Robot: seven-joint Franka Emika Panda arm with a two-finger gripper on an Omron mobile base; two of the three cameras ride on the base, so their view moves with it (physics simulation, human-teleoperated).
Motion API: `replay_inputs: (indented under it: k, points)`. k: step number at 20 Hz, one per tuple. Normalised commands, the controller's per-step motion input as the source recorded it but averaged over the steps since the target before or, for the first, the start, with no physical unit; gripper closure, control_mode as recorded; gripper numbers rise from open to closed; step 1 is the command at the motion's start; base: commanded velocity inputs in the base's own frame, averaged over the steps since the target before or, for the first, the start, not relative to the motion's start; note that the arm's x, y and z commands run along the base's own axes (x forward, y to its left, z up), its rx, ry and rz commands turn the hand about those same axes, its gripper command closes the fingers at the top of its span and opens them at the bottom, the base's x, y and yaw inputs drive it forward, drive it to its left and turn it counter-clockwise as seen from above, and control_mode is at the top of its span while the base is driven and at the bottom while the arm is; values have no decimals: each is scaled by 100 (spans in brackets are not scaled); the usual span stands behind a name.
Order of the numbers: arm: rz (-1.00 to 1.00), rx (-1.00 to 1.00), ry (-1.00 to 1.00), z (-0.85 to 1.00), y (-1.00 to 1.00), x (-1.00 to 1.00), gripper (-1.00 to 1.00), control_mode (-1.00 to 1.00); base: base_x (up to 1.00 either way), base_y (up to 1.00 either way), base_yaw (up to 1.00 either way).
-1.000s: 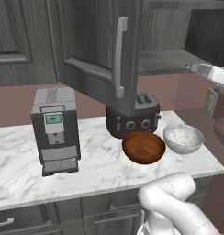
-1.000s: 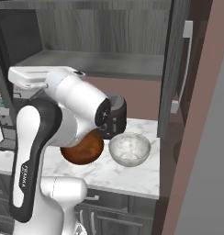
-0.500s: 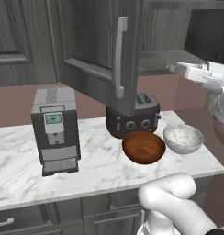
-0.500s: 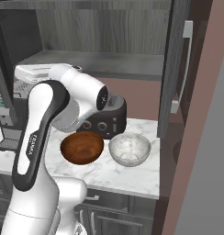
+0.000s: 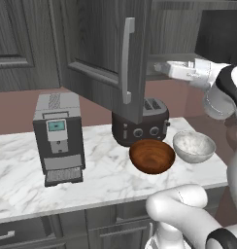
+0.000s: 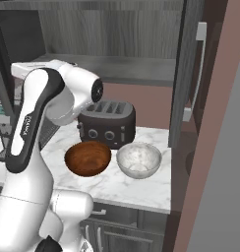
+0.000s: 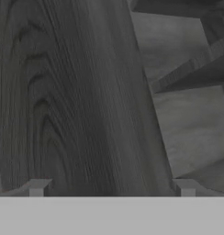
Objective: Open the cabinet. Pick the bowls from the counter and place them in the cabinet. Then close the cabinet.
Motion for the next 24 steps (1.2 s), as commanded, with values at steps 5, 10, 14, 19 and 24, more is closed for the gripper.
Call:
replay_inputs:
  k: [5, 10, 14, 19, 24]
  points:
    - [0, -5, 0, -7, 37, 47, -100, -100, 0, 0, 0]
    - [1, 0, 0, -17, 14, 63, -100, -100, 0, 0, 0]
    - [5, 0, 0, -25, 14, 62, -100, -100, 0, 0, 0]
    - [7, 0, -1, -21, 13, 56, -100, -100, 0, 0, 0]
    - [5, 0, -6, -8, 50, 7, -100, -100, 0, 0, 0]
